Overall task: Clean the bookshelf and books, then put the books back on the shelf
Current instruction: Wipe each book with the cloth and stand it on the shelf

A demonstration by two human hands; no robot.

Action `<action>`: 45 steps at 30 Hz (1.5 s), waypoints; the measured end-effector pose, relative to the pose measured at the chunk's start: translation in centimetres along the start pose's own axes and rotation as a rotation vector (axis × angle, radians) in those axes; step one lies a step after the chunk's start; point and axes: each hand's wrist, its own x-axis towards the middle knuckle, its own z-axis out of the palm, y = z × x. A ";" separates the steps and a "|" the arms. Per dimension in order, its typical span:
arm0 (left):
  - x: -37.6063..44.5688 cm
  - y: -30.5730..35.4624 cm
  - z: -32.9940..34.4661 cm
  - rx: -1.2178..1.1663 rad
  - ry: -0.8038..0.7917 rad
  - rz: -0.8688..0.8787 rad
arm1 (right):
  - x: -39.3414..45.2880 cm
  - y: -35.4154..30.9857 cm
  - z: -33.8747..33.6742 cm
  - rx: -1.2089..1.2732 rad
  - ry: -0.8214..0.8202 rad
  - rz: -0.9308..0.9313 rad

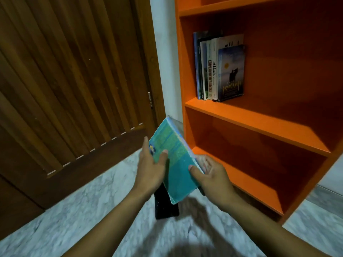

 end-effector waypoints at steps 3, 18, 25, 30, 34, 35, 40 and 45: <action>-1.0 0.6 1.3 -0.275 -0.141 -0.068 | -1.0 1.3 0.4 -0.421 -0.012 -0.262; 0.4 -0.9 -0.7 -0.544 0.031 -0.020 | 0.7 -0.1 -0.4 -0.016 -0.009 -0.012; -0.8 -0.6 -0.6 -0.527 -0.289 -0.026 | 3.2 -3.3 -4.4 0.109 0.224 -0.001; -1.5 0.3 1.0 -0.561 -0.437 0.030 | 4.1 -1.6 -3.7 -0.622 -0.027 -0.294; -1.5 0.0 1.2 -0.601 -0.412 0.024 | 3.0 0.3 -2.3 -0.477 -0.091 -0.238; -1.4 -0.2 1.0 -0.619 -0.391 0.005 | 2.7 0.8 -2.0 -0.465 -0.124 -0.241; 0.5 -0.4 -0.3 -0.702 -0.165 -0.036 | 1.1 2.4 -0.6 -0.486 -0.295 -0.311; 2.3 -0.9 -2.1 -0.773 0.077 -0.095 | -0.3 3.3 0.1 -0.480 -0.427 -0.362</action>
